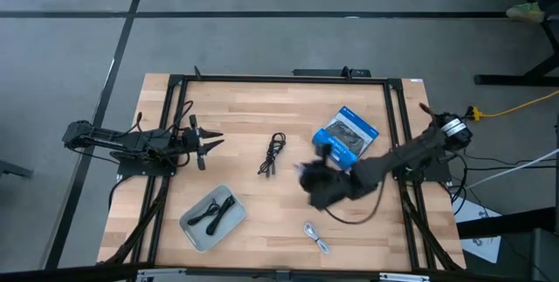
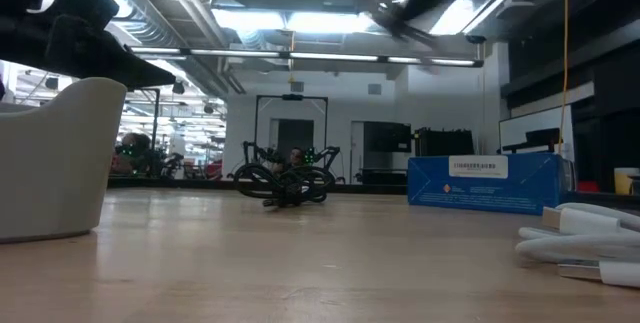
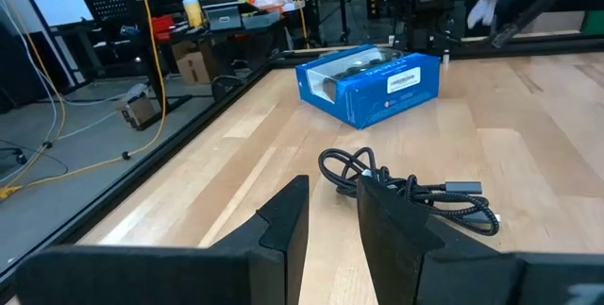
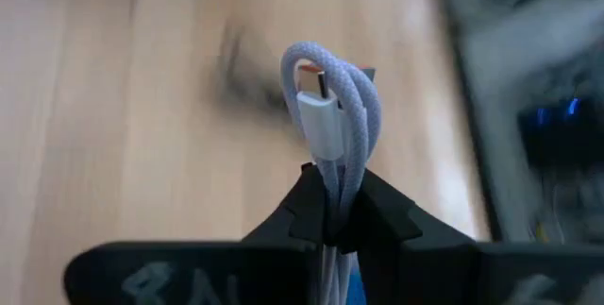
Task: Pick and place USB-C Cables
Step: Put the right white charger cable into the white bin
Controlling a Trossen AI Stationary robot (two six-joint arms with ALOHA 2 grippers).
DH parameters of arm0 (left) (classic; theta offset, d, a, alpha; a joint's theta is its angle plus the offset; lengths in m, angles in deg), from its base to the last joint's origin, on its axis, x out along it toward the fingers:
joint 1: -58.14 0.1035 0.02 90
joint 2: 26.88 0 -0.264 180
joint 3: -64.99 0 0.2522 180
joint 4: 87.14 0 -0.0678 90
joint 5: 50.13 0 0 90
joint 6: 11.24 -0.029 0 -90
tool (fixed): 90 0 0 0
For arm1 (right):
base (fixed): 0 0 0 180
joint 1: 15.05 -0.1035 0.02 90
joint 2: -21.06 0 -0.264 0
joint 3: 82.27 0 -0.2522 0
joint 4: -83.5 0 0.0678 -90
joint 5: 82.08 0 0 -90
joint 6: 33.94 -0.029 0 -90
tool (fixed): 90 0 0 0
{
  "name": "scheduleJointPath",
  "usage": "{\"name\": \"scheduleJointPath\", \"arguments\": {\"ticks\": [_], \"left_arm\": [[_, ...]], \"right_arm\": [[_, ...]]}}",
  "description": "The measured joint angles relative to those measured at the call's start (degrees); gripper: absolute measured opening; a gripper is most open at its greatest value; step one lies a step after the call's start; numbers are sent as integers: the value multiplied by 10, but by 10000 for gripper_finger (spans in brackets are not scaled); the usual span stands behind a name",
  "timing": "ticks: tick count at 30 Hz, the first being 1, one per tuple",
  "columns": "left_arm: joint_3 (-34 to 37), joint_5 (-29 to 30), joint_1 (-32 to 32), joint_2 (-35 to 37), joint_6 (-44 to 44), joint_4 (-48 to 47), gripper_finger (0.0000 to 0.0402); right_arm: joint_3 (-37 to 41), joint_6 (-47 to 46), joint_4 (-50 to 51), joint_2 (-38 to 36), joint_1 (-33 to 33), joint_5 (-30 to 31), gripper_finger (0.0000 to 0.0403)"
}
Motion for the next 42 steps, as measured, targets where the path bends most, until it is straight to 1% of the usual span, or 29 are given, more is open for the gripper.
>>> {"name": "scheduleJointPath", "arguments": {"ticks": [1,2,3,5,6,8,11,14,16,19,21,23,26,30,33,35,38,40,42], "left_arm": [[0,0,0,0,0,0,86],[0,0,0,0,0,0,86],[0,0,0,0,0,0,86],[0,0,0,0,0,0,86],[0,0,0,0,0,0,86],[0,0,0,0,0,0,86],[0,0,0,0,0,0,86],[0,0,0,0,0,0,86],[0,0,0,0,1,0,86],[0,0,0,0,1,0,86],[0,-2,0,0,1,0,86],[0,-3,0,0,1,0,86],[0,-3,0,0,1,0,86],[0,-4,0,0,1,0,86],[0,-4,0,0,1,0,86],[0,-4,0,0,1,0,86],[0,-4,0,0,1,0,86],[0,-4,0,0,1,0,86],[0,-4,0,0,1,0,86]], "right_arm": [[1,40,-78,0,11,-1,35],[6,85,-163,0,21,-17,35],[13,130,-240,0,29,-51,35],[22,201,-377,7,46,-156,35],[24,220,-429,11,54,-210,35],[25,233,-500,25,70,-295,35],[25,231,-577,54,95,-381,35],[25,220,-633,95,111,-424,35],[10,199,-655,128,118,-445,35],[-41,184,-658,180,123,-482,35],[-92,186,-650,219,123,-509,35],[-154,200,-621,260,123,-533,35],[-253,215,-530,317,122,-554,35],[-382,217,-367,385,126,-553,35],[-460,218,-284,433,128,-552,35],[-497,218,-259,461,126,-553,35],[-528,218,-244,487,125,-553,36],[-537,215,-232,496,126,-553,59],[-538,215,-222,498,126,-550,100]]}}
